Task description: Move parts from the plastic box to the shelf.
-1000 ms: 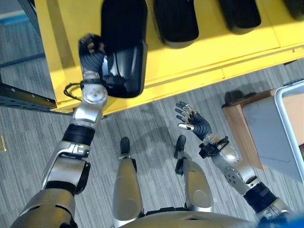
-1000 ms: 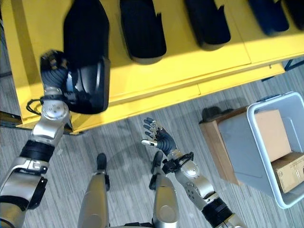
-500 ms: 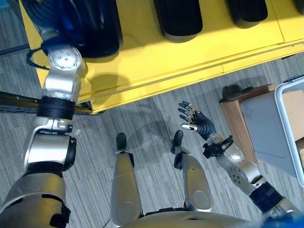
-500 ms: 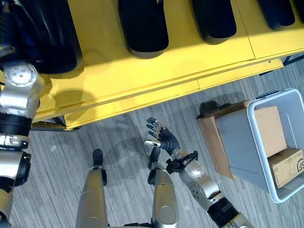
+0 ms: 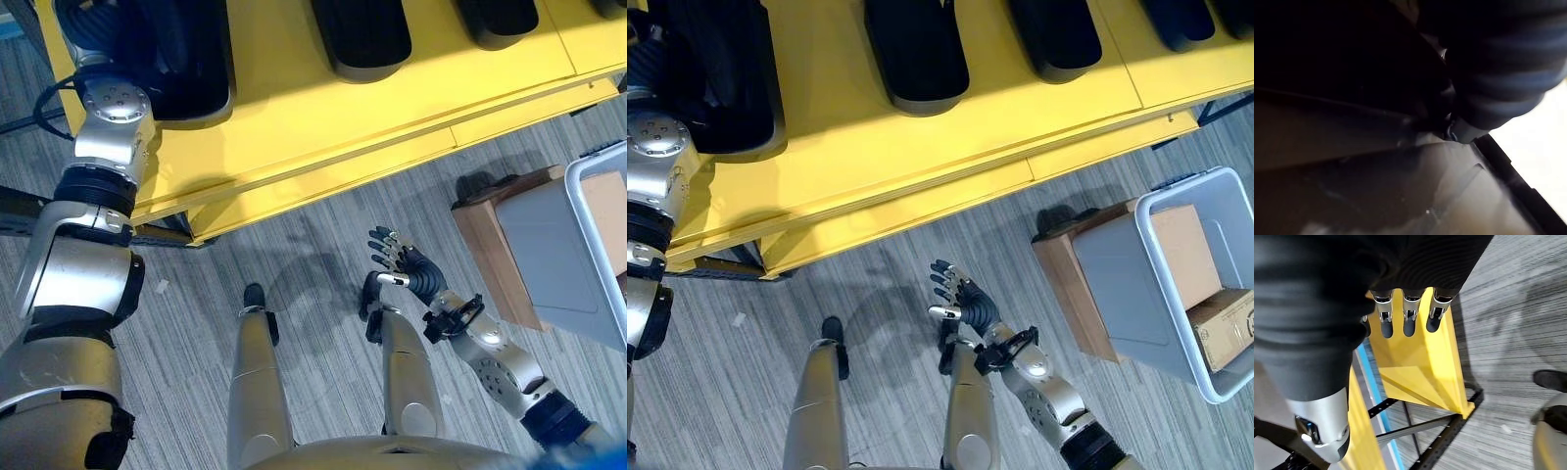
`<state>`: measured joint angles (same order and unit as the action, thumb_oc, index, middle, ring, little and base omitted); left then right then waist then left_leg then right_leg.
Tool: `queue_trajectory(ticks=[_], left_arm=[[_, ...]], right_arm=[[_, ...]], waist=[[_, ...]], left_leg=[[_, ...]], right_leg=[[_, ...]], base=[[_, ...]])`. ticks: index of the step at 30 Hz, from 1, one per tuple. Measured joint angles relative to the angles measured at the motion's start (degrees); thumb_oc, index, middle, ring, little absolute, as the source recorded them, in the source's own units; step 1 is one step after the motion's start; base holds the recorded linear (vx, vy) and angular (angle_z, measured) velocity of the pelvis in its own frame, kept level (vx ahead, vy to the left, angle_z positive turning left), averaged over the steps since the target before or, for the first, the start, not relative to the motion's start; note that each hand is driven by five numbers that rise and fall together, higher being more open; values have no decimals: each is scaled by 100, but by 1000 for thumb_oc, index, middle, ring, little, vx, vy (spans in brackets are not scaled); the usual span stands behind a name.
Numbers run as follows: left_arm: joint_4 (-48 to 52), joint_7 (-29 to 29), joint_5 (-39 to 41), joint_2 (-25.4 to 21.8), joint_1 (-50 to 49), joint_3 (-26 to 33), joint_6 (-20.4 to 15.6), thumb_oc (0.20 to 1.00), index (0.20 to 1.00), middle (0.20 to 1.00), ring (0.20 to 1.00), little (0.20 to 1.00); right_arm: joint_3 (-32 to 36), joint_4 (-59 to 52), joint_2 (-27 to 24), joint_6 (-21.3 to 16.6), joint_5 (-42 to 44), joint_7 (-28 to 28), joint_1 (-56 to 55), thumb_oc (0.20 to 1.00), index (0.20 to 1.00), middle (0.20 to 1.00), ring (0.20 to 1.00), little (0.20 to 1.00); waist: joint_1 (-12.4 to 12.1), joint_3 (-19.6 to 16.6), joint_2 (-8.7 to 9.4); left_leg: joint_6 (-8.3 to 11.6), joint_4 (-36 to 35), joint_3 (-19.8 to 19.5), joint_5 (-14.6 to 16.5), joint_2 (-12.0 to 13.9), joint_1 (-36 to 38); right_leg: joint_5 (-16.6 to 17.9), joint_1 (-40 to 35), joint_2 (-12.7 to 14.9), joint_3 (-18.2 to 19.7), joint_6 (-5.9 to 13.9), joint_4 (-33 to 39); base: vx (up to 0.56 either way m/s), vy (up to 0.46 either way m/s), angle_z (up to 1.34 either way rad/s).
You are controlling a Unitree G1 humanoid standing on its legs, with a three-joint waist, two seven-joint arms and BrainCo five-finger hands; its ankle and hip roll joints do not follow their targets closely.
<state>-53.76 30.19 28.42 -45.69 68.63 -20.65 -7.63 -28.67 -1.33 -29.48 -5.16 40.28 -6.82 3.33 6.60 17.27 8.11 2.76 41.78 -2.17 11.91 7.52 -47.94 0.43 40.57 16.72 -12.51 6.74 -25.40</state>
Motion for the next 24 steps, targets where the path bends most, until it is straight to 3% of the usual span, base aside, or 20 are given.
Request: queue_trajectory(ticks=[11,24], left_arm=[[-389,-260,1128,29,-67,544,-50,200,200,200,200,200],[-450,-253,1245,68,-84,664,-42,200,200,200,200,200]], right_arm=[[-3,-2,-100,41,69,-30,14,1000,1000,1000,1000,1000],[-7,-26,-321,71,138,-53,-101,1000,1000,1000,1000,1000]], waist=[[-101,-2,0],[5,-284,4]], left_leg=[[21,139,-78,63,-53,-95],[-9,283,-66,125,-54,-300]], right_leg=[[-178,138,46,28,-3,-321],[-172,287,45,54,7,-327]], base=[[-2,7,2],[1,17,-1]])
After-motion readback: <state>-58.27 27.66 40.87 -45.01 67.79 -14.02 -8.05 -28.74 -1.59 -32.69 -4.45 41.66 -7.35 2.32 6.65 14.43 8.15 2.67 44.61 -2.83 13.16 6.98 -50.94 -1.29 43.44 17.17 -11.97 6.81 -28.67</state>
